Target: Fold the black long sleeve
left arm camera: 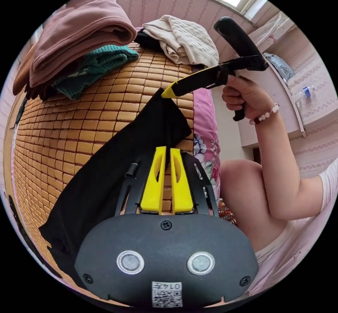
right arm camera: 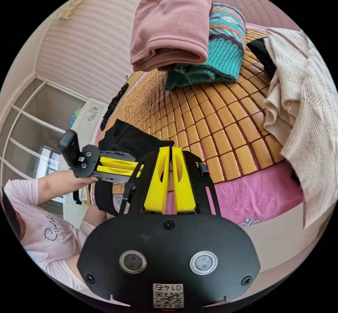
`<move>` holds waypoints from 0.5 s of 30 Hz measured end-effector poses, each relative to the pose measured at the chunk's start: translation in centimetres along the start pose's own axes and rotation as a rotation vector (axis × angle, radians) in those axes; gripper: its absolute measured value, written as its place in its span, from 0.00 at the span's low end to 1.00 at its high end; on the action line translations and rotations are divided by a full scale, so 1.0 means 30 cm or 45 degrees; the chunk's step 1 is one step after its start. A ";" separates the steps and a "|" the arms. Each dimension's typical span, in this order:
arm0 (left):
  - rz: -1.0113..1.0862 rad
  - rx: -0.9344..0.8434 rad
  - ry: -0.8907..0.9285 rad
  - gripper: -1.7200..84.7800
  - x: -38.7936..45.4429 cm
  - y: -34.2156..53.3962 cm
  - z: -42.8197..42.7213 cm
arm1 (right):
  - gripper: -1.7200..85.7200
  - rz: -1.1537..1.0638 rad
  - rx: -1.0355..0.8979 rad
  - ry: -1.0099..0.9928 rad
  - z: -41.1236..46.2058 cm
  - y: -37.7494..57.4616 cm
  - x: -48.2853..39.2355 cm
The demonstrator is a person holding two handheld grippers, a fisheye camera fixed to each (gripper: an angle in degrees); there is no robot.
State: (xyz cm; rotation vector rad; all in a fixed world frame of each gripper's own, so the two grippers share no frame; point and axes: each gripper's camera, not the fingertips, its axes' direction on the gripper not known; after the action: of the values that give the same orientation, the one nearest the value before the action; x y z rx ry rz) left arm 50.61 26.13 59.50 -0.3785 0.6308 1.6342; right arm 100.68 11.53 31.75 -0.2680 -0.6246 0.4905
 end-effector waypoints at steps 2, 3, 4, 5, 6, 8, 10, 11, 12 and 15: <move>0.021 0.058 0.068 0.04 -0.021 -0.005 -0.067 | 0.03 -0.051 -0.006 0.037 0.019 -0.014 -0.027; -0.013 0.092 0.062 0.05 -0.048 -0.006 -0.103 | 0.03 -0.058 -0.001 0.038 0.021 -0.017 -0.032; -0.021 0.106 0.061 0.06 -0.060 -0.006 -0.116 | 0.03 -0.054 -0.001 0.061 0.026 -0.022 -0.035; -0.037 0.114 0.069 0.08 -0.082 -0.006 -0.129 | 0.03 -0.031 -0.020 0.102 0.036 -0.026 -0.033; -0.060 0.084 0.081 0.10 -0.099 -0.010 -0.127 | 0.03 -0.017 -0.034 0.124 0.042 -0.027 -0.030; -0.062 0.052 0.093 0.12 -0.100 -0.015 -0.120 | 0.03 0.004 -0.047 0.107 0.051 -0.026 -0.023; -0.043 0.068 0.029 0.12 -0.079 -0.017 -0.115 | 0.03 0.018 -0.054 0.115 0.050 -0.022 -0.024; -0.032 0.071 -0.031 0.12 -0.065 -0.021 -0.104 | 0.03 0.015 -0.053 0.125 0.050 -0.019 -0.027; -0.024 0.061 -0.075 0.12 -0.057 -0.028 -0.084 | 0.03 0.011 -0.052 0.129 0.051 -0.017 -0.029; -0.108 -0.015 -0.112 0.11 -0.088 -0.036 -0.005 | 0.03 0.004 -0.043 0.113 0.057 -0.012 -0.035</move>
State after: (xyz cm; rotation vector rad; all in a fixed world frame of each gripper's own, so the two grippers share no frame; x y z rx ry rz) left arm 52.08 24.00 60.72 -0.3355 0.5321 1.5656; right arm 99.01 10.84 32.69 -0.3214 -0.5464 0.4688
